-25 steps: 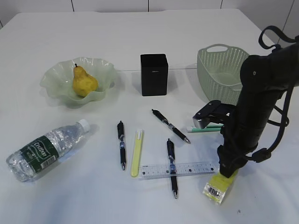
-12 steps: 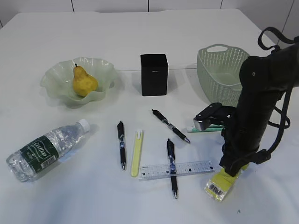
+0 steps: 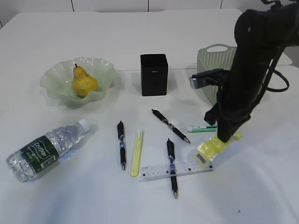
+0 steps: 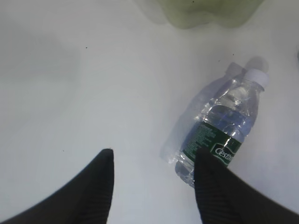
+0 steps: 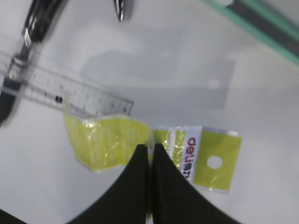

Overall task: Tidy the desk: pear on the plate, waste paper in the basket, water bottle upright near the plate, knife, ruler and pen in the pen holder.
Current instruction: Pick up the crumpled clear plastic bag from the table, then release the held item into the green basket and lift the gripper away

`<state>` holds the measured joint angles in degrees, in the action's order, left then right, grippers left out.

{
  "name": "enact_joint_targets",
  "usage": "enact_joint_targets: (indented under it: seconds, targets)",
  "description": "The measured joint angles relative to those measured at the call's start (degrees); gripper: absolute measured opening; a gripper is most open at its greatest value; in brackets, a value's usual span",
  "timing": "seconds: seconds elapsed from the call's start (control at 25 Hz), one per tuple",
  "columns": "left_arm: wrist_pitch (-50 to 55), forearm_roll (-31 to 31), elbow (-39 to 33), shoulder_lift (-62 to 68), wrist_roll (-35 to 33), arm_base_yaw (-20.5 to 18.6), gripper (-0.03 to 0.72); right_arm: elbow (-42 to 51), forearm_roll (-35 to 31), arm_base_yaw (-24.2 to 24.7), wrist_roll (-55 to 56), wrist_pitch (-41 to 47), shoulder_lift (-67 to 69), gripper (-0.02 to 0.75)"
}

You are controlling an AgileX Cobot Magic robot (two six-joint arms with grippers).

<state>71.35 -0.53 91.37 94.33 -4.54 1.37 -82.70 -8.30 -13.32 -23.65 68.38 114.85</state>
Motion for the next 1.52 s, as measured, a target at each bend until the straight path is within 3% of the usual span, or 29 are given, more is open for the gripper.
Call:
enact_joint_targets:
  seconds: [0.2, 0.48, 0.84, 1.52]
  targets:
    - [0.0, 0.0, 0.0, 0.0, 0.0, 0.0, 0.383, -7.62, 0.0, 0.0, 10.43, 0.61, 0.0, 0.015]
    - [0.0, 0.0, 0.0, 0.0, 0.0, 0.0, 0.383, -18.21, 0.79, 0.0, 16.2, 1.44, 0.09, 0.015]
    - [0.0, 0.0, 0.0, 0.0, 0.0, 0.0, 0.381, -30.37, 11.83, 0.33, 25.84, 2.0, 0.13, 0.015]
    - [0.0, -0.1, 0.0, 0.0, 0.0, 0.0, 0.377, -39.15, 14.03, 6.57, 28.73, -0.59, 12.56, 0.015]
